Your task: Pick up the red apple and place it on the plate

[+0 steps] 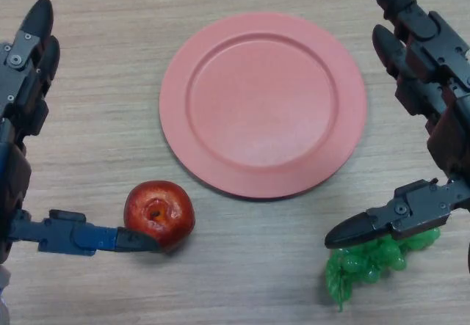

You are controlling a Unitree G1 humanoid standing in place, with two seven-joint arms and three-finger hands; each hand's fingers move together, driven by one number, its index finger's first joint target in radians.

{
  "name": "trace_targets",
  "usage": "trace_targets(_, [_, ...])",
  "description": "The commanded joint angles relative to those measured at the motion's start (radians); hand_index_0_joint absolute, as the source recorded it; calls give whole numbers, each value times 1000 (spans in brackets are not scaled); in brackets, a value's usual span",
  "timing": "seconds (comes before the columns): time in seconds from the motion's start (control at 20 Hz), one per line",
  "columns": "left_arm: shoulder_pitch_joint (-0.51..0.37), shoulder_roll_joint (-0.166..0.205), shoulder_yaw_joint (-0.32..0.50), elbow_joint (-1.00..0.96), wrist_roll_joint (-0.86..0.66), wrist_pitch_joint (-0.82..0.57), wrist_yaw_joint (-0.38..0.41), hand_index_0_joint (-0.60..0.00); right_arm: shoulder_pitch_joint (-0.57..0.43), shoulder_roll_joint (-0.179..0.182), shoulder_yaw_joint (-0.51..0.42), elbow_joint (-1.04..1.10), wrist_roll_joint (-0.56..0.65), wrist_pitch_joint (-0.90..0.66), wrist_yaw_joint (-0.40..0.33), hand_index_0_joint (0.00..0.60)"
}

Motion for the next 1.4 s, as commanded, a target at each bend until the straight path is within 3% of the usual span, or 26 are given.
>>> trace_targets(0.05, [7, 13, 47, -39, 37, -177, 33, 0, -4, -5, -31, -74, 29, -150, -11, 0])
trace_targets(0.45, [-15, 31, 87, -25, 28, -156, -8, 0, 29, -21, -110, -143, 81, -136, 8, 0])
trace_targets(0.6, [-10, 23, 59, 18, 61, -207, 7, 0, 62, -22, -118, -143, 72, -167, 22, 0])
trace_targets(0.8, [11, 11, 5, 145, 125, -353, 95, 0, 92, -12, -104, -141, 52, -188, 20, 0])
trace_targets(0.95, [32, 12, -46, 223, 134, -430, 104, 0, 108, -6, -93, -126, 39, -210, 22, 0])
trace_targets(1.2, [22, 17, -126, 489, 193, -579, 192, 0, 98, -7, -88, -107, 30, -211, 24, 0])
trace_targets(1.4, [-20, 40, -153, 653, 146, -616, 169, 0, 73, -19, -141, -84, 78, -208, 27, 0])
